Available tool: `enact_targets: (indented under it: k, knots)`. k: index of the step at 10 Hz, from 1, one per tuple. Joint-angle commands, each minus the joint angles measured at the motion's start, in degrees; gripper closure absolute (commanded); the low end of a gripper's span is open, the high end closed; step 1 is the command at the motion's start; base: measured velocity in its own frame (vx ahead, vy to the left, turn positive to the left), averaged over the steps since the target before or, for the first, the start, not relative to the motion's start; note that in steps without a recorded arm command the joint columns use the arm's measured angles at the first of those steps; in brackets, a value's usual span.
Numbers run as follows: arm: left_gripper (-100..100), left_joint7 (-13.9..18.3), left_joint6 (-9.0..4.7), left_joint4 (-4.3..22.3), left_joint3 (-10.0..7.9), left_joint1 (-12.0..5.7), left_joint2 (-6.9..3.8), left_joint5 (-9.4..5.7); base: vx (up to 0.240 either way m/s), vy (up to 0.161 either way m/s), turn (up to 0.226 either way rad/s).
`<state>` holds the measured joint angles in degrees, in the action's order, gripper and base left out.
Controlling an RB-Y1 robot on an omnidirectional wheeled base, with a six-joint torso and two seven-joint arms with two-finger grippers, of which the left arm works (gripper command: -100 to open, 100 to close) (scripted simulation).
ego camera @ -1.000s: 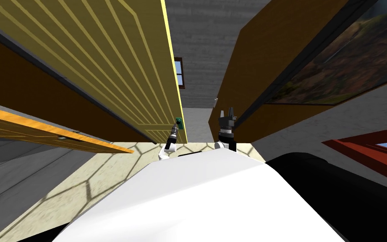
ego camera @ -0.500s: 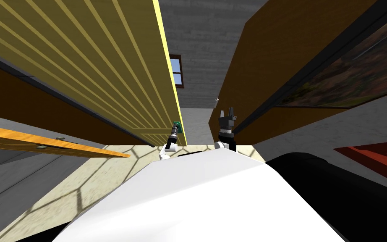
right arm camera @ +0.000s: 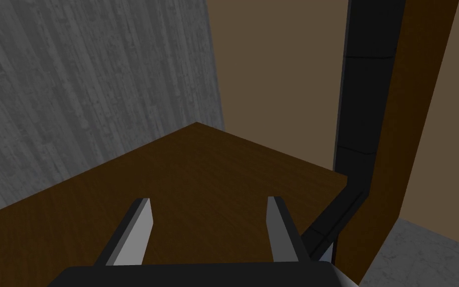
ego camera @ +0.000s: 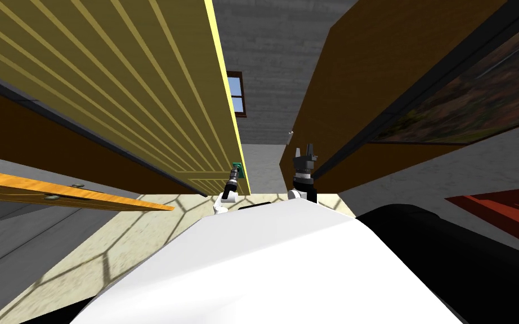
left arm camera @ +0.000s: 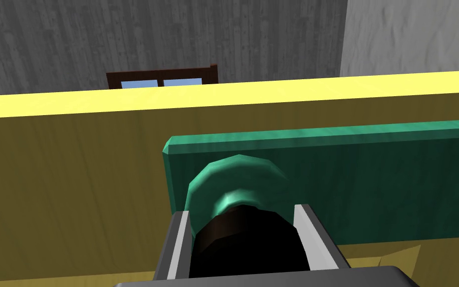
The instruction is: Push the door open
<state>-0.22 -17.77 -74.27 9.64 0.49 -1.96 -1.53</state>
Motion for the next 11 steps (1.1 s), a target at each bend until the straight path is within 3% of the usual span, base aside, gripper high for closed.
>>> enact_targets:
  k: [1, 11]
  knots:
    - [100, 0.0, -0.02, 0.1, 0.07, 0.29, 0.00, -0.01, 0.000, 0.000, 0.000]
    - [100, -1.0, 0.49, 0.7, -5.98, -0.73, -2.29, -0.87, 0.173, -0.091, 0.057]
